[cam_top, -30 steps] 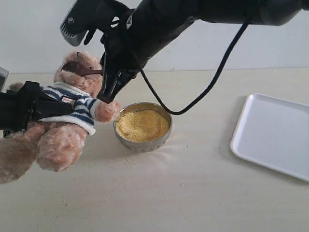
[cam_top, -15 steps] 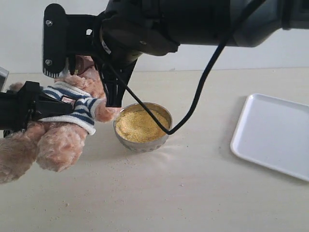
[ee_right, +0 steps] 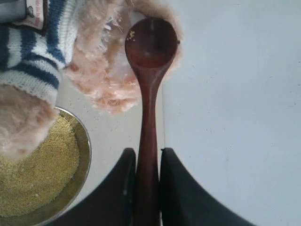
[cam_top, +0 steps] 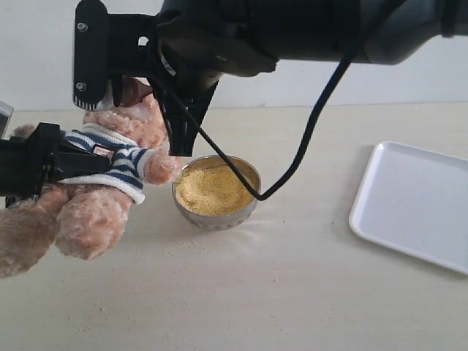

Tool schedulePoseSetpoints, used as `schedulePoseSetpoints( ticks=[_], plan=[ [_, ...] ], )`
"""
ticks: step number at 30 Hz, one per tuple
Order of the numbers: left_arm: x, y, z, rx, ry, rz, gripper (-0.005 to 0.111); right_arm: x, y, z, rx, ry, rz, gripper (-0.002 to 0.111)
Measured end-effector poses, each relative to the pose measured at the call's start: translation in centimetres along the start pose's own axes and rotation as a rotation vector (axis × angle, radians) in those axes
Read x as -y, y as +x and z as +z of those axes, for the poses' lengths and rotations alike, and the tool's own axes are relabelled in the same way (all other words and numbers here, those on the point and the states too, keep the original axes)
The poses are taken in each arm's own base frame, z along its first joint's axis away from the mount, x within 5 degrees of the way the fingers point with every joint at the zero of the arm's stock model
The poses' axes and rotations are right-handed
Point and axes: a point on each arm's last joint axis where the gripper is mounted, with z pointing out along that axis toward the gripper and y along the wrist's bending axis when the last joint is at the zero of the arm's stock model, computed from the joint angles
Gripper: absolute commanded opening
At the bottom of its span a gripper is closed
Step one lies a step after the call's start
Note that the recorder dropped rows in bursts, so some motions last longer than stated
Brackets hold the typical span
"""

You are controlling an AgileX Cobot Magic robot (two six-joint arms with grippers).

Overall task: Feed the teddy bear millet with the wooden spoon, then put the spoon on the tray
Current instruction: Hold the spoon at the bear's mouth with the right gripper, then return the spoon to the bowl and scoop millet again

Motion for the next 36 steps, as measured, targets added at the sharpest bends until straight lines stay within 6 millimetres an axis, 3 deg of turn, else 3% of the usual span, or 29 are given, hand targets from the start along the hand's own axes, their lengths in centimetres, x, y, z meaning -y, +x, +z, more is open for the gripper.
schedulePoseSetpoints(
  ticks=[16, 28, 36],
  plan=[
    [0.0, -0.1, 0.0, 0.006, 0.002, -0.001, 0.005, 0.1, 0.2, -0.8, -0.044, 0.002, 0.034, 0.000],
    [0.1, -0.3, 0.0, 0.028, 0.011, 0.007, 0.005, -0.4, -1.0, -1.8, -0.024, 0.014, -0.021, 0.000],
    [0.1, -0.3, 0.0, 0.028, 0.011, 0.007, 0.005, -0.2, -0.9, -1.8, -0.033, 0.044, 0.149, 0.000]
  ],
)
